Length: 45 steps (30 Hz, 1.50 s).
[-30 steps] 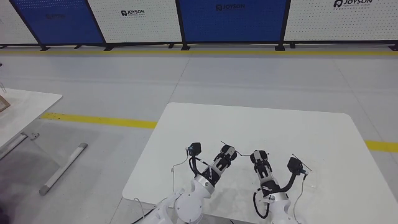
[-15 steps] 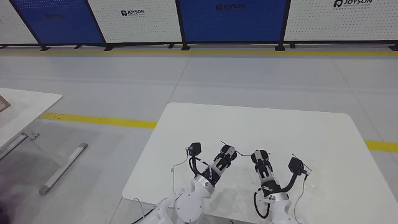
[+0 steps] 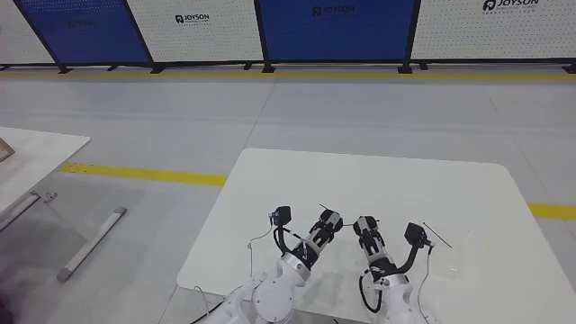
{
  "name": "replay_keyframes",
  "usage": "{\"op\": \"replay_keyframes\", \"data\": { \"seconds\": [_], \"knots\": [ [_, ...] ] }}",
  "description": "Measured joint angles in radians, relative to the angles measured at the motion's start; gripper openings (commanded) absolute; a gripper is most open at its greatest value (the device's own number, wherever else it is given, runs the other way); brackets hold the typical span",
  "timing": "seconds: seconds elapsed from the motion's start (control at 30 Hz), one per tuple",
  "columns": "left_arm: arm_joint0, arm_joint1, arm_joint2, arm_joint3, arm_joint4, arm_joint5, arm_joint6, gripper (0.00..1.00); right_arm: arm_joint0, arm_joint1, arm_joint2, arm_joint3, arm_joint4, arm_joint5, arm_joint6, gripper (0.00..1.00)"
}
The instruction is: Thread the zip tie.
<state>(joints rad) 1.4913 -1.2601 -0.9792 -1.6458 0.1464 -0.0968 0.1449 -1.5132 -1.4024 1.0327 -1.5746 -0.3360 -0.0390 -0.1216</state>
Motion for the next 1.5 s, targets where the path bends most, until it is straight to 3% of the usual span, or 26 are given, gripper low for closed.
{"op": "replay_keyframes", "data": {
  "seconds": [0.37, 0.5, 0.67, 1.07, 1.33, 1.5],
  "knots": [
    [0.000, 0.000, 0.001, 0.000, -0.002, 0.000, -0.002, 0.00, 0.003, -0.001, -0.001, 0.004, 0.000, -0.004, -0.002, 0.00],
    [-0.003, -0.006, 0.012, 0.001, -0.051, -0.015, -0.015, 0.00, 0.001, -0.001, 0.003, 0.003, 0.001, -0.005, -0.004, 0.00],
    [-0.007, -0.014, 0.019, 0.008, -0.110, -0.040, -0.013, 0.00, -0.026, 0.003, 0.033, -0.020, 0.002, -0.027, -0.033, 0.00],
    [-0.001, -0.019, 0.009, 0.002, -0.151, -0.044, -0.027, 0.00, -0.078, 0.008, 0.062, -0.061, -0.008, -0.079, -0.037, 0.00],
    [0.007, -0.018, 0.004, 0.000, -0.114, -0.045, -0.035, 0.00, -0.089, 0.008, 0.069, -0.073, -0.018, -0.072, -0.029, 0.00],
    [0.012, -0.017, -0.001, -0.001, -0.093, -0.043, -0.033, 0.05, -0.091, 0.007, 0.066, -0.076, -0.031, -0.057, -0.040, 0.00]
  ]
}}
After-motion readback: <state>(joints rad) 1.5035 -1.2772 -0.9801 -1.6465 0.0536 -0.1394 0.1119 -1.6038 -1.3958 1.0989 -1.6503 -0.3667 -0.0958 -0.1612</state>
